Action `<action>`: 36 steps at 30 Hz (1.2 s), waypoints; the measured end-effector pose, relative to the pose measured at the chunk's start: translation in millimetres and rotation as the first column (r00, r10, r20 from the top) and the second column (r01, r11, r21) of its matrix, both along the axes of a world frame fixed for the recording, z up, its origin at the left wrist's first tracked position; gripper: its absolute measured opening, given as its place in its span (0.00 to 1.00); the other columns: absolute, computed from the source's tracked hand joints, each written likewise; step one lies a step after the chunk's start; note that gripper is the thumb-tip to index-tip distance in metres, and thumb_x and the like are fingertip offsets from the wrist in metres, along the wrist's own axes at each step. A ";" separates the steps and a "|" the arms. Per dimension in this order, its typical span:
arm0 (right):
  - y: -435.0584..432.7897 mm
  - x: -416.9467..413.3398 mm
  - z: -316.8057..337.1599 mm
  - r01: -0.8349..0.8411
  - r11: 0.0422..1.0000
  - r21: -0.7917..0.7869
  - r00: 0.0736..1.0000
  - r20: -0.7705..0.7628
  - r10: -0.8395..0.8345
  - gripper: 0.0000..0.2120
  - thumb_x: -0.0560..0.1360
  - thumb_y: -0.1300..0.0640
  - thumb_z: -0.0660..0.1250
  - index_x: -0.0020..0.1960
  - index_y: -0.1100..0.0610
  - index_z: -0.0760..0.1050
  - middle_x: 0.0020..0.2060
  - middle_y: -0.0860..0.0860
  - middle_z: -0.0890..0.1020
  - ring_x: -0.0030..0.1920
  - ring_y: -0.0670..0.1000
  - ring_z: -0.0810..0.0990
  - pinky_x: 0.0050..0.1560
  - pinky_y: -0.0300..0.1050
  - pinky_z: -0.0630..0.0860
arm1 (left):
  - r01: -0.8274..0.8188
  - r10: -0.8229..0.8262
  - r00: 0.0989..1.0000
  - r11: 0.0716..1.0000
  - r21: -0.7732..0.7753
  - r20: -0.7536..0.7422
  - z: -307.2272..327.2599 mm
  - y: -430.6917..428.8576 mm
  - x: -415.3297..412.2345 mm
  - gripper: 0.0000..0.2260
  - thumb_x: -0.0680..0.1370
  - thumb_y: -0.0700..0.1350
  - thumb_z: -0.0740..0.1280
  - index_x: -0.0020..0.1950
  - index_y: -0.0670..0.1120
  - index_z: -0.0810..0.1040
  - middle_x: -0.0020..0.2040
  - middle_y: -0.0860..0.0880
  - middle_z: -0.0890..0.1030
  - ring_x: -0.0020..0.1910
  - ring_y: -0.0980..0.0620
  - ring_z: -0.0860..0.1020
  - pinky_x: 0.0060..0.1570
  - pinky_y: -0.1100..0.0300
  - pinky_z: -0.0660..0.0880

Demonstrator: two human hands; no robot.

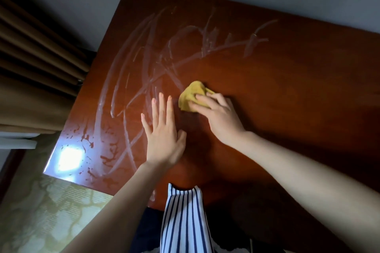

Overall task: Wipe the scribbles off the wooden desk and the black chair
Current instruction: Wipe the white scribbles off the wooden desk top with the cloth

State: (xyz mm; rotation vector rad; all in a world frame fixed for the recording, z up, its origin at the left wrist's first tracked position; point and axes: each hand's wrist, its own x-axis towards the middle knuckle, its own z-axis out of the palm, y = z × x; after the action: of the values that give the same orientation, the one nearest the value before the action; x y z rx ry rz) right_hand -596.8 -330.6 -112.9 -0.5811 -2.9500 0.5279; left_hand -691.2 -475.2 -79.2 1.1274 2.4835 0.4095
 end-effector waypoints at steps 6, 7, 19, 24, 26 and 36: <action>-10.7 72.0 0.2 -0.238 0.971 -0.020 0.971 -0.018 0.238 0.22 0.75 0.62 0.53 0.61 0.48 0.78 0.62 0.50 0.78 0.62 0.57 0.73 0.56 0.53 0.75 | 0.072 -0.070 0.997 0.996 0.055 -0.041 1.5 45.2 -7.7 0.29 0.80 0.48 0.53 0.78 0.47 0.44 0.77 0.48 0.38 0.74 0.50 0.32 0.70 0.51 0.31; -6.1 82.7 1.9 -0.272 0.962 -0.006 0.962 -0.014 0.272 0.23 0.75 0.62 0.52 0.62 0.48 0.78 0.62 0.49 0.78 0.62 0.57 0.73 0.56 0.52 0.75 | 0.098 -0.096 0.994 0.994 0.046 -0.055 0.7 54.1 -7.0 0.29 0.81 0.47 0.54 0.78 0.47 0.45 0.78 0.47 0.39 0.75 0.49 0.34 0.70 0.51 0.31; 115.3 132.5 1.8 0.040 0.992 0.123 0.999 0.015 -0.042 0.32 0.68 0.72 0.68 0.67 0.47 0.73 0.67 0.49 0.74 0.63 0.55 0.72 0.57 0.55 0.75 | 0.291 -0.273 0.946 0.953 0.086 -0.172 -36.2 153.6 19.1 0.26 0.80 0.53 0.48 0.77 0.43 0.56 0.78 0.44 0.50 0.76 0.47 0.41 0.72 0.47 0.38; 167.9 103.4 2.9 0.257 0.964 0.075 0.966 -0.032 -0.255 0.28 0.72 0.71 0.66 0.67 0.49 0.73 0.66 0.52 0.75 0.61 0.58 0.73 0.58 0.58 0.74 | 0.150 -0.141 0.959 0.989 0.018 -0.246 -46.0 175.0 22.7 0.28 0.80 0.57 0.45 0.77 0.44 0.55 0.78 0.42 0.50 0.76 0.46 0.43 0.72 0.44 0.38; 192.7 90.1 2.3 0.314 0.948 0.057 0.948 -0.066 -0.310 0.25 0.74 0.70 0.64 0.67 0.51 0.74 0.66 0.53 0.75 0.61 0.60 0.73 0.59 0.59 0.74 | 0.154 -0.150 0.951 0.988 -0.005 -0.272 -48.4 174.9 23.7 0.28 0.81 0.58 0.45 0.77 0.45 0.53 0.78 0.43 0.48 0.77 0.46 0.43 0.72 0.44 0.37; 290.0 -1.5 -10.6 0.591 0.805 0.041 0.801 -0.140 -0.581 0.22 0.77 0.68 0.56 0.69 0.53 0.72 0.69 0.55 0.72 0.65 0.61 0.69 0.65 0.45 0.62 | 0.128 -0.117 0.955 0.991 0.022 -0.273 -51.7 177.1 26.4 0.27 0.81 0.57 0.46 0.78 0.48 0.51 0.78 0.45 0.48 0.77 0.48 0.45 0.73 0.45 0.44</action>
State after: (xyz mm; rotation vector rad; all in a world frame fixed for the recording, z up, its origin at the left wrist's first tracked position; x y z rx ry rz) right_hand -598.3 -40.6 -123.5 -1.3313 -2.4573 0.3476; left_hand -664.7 -298.1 -130.9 1.4319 2.6263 0.2857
